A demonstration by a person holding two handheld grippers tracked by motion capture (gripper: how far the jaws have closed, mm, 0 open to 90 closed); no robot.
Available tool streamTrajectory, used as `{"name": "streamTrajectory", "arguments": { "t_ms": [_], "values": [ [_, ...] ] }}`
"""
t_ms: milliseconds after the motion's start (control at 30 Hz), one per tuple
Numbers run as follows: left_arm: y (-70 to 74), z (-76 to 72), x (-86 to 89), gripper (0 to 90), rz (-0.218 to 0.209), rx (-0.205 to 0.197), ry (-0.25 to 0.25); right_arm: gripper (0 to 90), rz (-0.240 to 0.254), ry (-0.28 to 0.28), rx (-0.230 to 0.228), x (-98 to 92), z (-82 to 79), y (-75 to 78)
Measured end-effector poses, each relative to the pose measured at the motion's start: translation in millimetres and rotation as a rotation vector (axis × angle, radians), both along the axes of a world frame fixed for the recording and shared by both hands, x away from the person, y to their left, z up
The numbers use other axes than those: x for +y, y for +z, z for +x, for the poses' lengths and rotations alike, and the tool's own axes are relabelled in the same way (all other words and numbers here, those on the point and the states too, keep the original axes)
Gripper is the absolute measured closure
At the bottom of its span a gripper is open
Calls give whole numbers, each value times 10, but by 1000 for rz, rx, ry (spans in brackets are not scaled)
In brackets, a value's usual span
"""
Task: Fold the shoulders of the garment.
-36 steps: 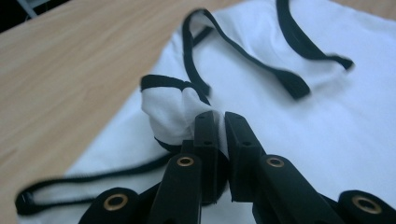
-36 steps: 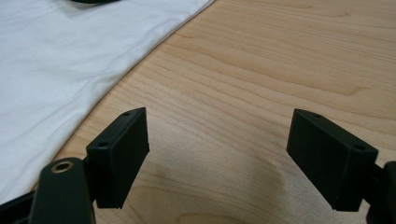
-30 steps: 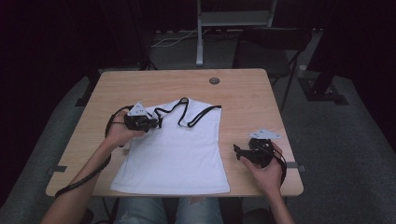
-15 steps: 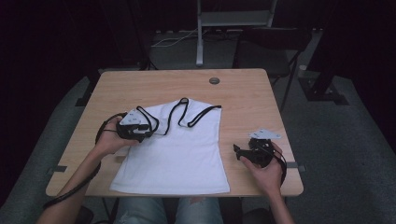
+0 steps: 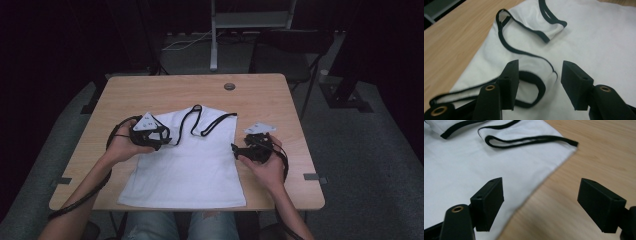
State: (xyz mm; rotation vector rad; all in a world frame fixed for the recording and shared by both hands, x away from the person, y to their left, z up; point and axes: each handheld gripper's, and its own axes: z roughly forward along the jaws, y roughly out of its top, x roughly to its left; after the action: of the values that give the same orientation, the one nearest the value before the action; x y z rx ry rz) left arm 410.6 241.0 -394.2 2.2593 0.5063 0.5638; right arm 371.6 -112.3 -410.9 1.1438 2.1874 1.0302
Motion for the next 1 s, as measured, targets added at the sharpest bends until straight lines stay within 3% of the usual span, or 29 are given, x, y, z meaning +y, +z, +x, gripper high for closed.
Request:
{"name": "streamTrajectory", "arguments": {
  "t_ms": [167, 400, 467, 700, 833, 1000],
  "values": [
    [-49, 91, -93, 469, 39, 15, -31, 210, -38, 54, 24, 255, 234, 10],
    [-169, 142, -98, 508, 105, 75, -61, 385, -84, 167, 33, 641, 451, 20],
    [-189, 150, -90, 530, 133, 72, -58, 439, -103, 198, 39, 754, 504, 15],
    [-228, 181, -47, 594, 146, 90, -56, 534, -159, 287, 50, 1047, 652, -37],
    [-246, 179, -40, 636, 154, 103, -59, 623, -201, 312, 55, 1160, 706, -64],
    [-273, 180, -52, 722, 147, 115, -41, 771, -214, 316, 71, 1209, 737, -87]
  ]
}}
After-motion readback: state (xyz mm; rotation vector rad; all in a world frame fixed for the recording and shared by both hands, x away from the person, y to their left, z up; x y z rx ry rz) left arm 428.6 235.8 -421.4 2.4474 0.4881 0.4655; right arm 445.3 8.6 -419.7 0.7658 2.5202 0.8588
